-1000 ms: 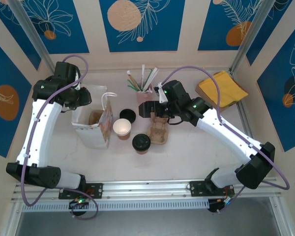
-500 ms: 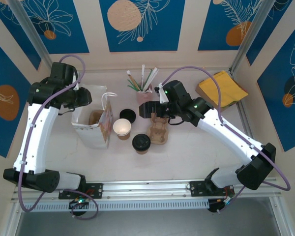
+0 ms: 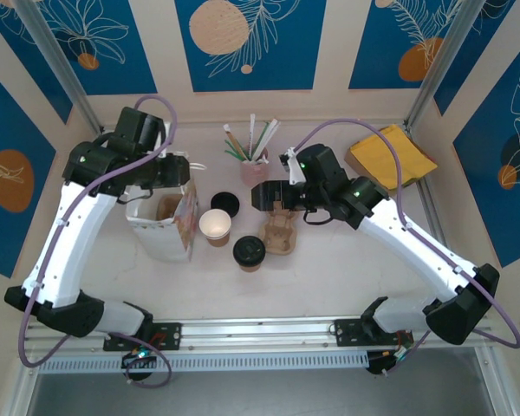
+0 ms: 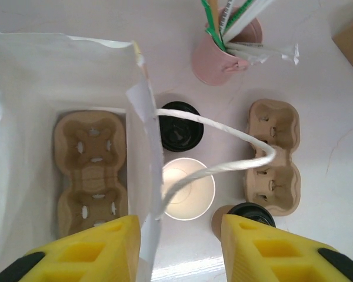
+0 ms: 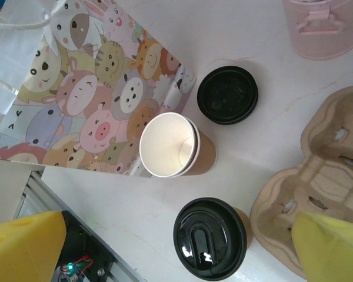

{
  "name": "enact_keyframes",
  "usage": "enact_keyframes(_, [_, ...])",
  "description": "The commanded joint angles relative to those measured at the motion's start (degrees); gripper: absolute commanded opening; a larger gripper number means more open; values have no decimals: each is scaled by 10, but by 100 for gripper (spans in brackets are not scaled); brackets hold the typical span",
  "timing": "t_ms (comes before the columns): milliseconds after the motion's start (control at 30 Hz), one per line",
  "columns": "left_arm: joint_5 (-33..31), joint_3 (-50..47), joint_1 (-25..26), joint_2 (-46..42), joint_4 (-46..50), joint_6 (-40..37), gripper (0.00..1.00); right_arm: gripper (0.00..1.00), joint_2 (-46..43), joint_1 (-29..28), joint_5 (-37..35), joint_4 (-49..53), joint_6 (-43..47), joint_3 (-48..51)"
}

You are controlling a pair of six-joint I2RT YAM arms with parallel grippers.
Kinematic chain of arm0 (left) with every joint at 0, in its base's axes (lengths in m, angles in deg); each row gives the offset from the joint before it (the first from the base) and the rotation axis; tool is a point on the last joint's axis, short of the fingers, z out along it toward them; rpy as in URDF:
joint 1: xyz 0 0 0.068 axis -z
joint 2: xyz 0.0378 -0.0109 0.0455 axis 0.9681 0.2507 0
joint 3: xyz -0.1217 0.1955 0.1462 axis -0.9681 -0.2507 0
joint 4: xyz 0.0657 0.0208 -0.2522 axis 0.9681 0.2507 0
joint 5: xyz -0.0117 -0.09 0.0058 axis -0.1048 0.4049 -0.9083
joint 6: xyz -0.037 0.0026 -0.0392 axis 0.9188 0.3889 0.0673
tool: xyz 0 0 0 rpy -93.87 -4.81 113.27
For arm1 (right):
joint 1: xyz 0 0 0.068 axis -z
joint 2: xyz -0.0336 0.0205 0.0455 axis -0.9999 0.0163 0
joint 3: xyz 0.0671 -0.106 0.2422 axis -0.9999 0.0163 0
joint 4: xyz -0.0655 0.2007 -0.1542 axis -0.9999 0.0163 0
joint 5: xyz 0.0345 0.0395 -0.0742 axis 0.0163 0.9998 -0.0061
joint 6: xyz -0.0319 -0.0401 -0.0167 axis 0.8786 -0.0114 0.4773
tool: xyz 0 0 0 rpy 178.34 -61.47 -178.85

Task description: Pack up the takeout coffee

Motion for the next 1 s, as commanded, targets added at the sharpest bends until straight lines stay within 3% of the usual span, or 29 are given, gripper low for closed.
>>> enact_keyframes(0, [-36, 11, 20, 12, 28, 8, 42, 99, -21, 4, -2, 14, 2, 10])
enact_keyframes(333, [-104, -67, 30, 2, 55, -7, 50, 99, -33, 2, 1, 18, -2, 23])
enact_keyframes(567, [-91, -131, 30, -6, 34, -20, 50, 99, -29, 2, 1, 17, -2, 23])
enact_keyframes(867, [-78, -139, 29, 8, -3, 14, 14, 99, -23, 3, 1, 17, 0, 19])
enact_keyframes(967, [-81, -133, 29, 19, -12, 19, 9, 99, -22, 4, 2, 16, 2, 19])
